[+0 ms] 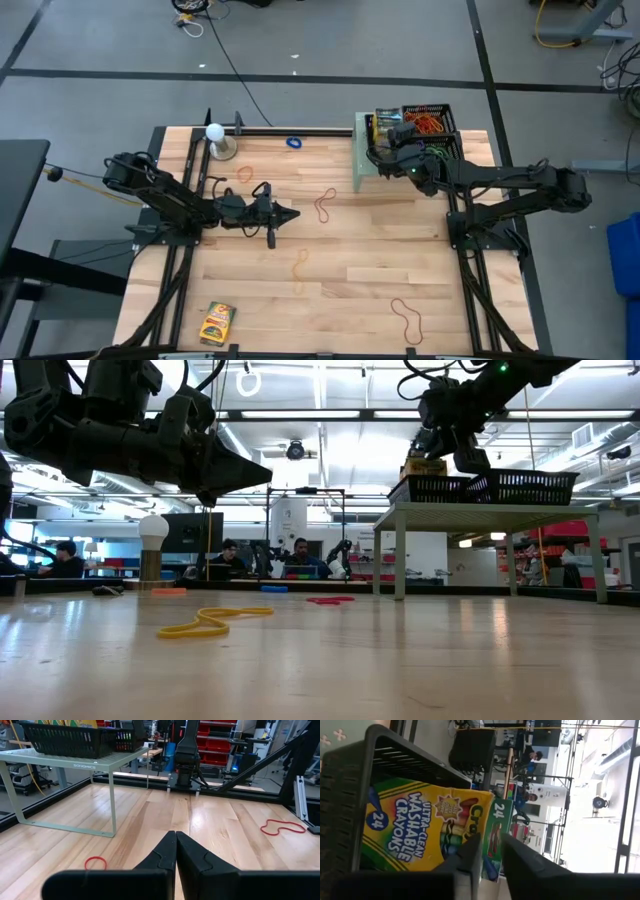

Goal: Pick & Place Office Desk Supplies
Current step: Put the right yellow crayon box into the left black bin on the shelf, then put the red rubber band into the top right black bin on the shelf

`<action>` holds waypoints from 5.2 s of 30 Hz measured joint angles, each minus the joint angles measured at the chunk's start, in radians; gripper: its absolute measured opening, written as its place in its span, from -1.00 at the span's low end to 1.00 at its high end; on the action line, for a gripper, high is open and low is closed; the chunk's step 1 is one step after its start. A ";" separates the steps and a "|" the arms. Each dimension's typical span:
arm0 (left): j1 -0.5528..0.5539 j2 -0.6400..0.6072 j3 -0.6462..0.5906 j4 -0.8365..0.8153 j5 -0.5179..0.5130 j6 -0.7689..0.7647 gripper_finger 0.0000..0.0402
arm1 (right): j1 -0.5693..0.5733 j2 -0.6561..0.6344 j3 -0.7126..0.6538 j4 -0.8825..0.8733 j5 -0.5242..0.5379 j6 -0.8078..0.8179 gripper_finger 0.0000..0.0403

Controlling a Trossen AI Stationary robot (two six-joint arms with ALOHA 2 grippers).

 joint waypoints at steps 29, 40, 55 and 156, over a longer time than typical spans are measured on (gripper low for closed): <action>0.000 0.000 0.000 0.000 0.000 -0.003 -0.94 | 0.012 -0.006 0.222 -0.331 -0.255 0.733 -0.98; 0.011 0.000 0.004 -0.047 0.012 -0.096 -0.94 | 0.233 -0.006 0.118 -0.279 -0.483 1.124 -0.99; 0.016 0.016 0.145 -0.444 -0.188 -0.193 -0.94 | 0.569 -0.006 -0.313 0.243 -0.413 1.551 -0.98; 0.220 0.285 0.560 -1.026 0.004 -0.119 -0.57 | 0.536 0.116 -0.452 0.656 -0.319 1.391 -0.98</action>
